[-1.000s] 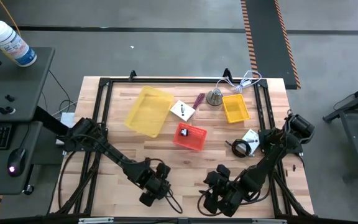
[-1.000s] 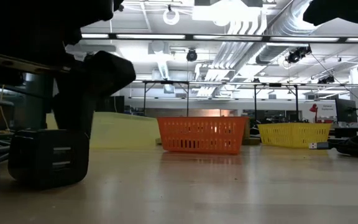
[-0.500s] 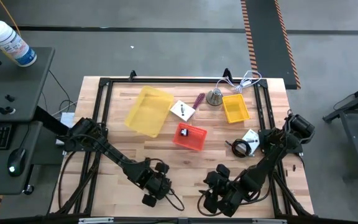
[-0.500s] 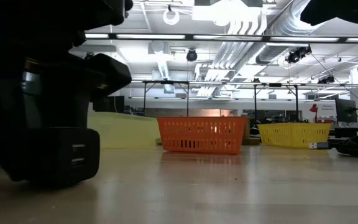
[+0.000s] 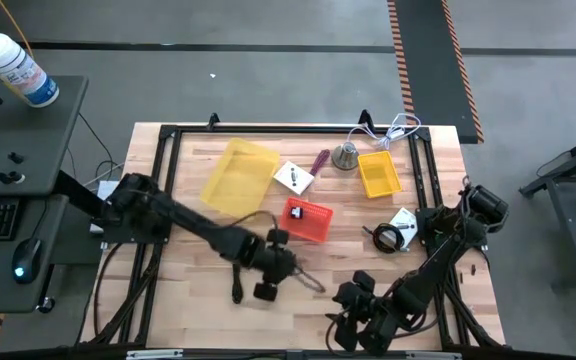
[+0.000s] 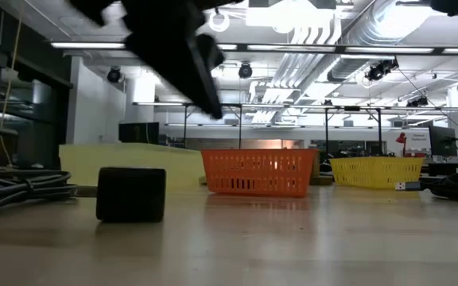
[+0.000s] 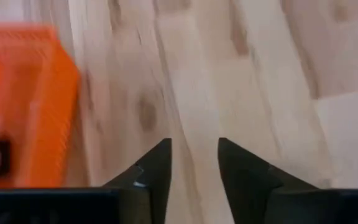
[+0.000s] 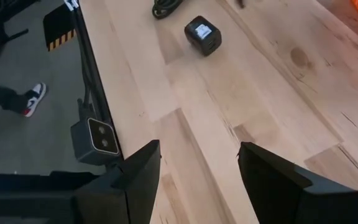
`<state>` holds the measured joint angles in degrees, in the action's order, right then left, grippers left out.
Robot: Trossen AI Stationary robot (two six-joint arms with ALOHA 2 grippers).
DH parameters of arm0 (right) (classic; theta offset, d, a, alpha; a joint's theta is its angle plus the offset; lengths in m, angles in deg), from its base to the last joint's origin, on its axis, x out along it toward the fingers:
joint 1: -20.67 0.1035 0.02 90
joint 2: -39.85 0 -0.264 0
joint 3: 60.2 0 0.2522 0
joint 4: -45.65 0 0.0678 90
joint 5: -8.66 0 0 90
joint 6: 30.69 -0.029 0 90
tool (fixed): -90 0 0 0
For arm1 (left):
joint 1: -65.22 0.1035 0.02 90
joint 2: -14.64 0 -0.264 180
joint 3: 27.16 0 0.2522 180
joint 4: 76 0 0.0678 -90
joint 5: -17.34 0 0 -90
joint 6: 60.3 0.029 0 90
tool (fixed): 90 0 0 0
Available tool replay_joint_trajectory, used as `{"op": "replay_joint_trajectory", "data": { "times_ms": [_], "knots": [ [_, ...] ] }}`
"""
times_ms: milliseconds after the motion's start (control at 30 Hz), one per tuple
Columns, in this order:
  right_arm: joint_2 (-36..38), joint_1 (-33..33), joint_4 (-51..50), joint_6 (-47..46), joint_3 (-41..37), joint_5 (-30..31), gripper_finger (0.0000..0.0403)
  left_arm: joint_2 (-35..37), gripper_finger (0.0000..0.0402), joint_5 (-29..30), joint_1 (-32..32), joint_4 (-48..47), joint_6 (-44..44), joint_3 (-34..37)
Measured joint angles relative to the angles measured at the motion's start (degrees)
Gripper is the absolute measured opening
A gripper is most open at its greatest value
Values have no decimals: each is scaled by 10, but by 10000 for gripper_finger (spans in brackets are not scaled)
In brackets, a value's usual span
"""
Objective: Pick and place items into bin
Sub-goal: Put the black charger adapter into the orange bin
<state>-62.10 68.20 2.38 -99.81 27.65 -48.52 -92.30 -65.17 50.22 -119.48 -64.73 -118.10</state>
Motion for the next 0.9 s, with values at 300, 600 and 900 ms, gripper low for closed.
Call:
{"op": "replay_joint_trajectory", "data": {
  "times_ms": [300, 600, 900],
  "knots": [
    [0, 0, 1, 0, 0, 1, 206, 1, 75, -77, 54, -131, -14, -80],
    [0, -3, -2, 17, 0, 20, 206, -7, 157, -68, 7, -153, -247, -45],
    [0, -11, -2, 35, 0, 31, 206, -17, 264, -25, -52, -116, -298, -45]
  ]
}}
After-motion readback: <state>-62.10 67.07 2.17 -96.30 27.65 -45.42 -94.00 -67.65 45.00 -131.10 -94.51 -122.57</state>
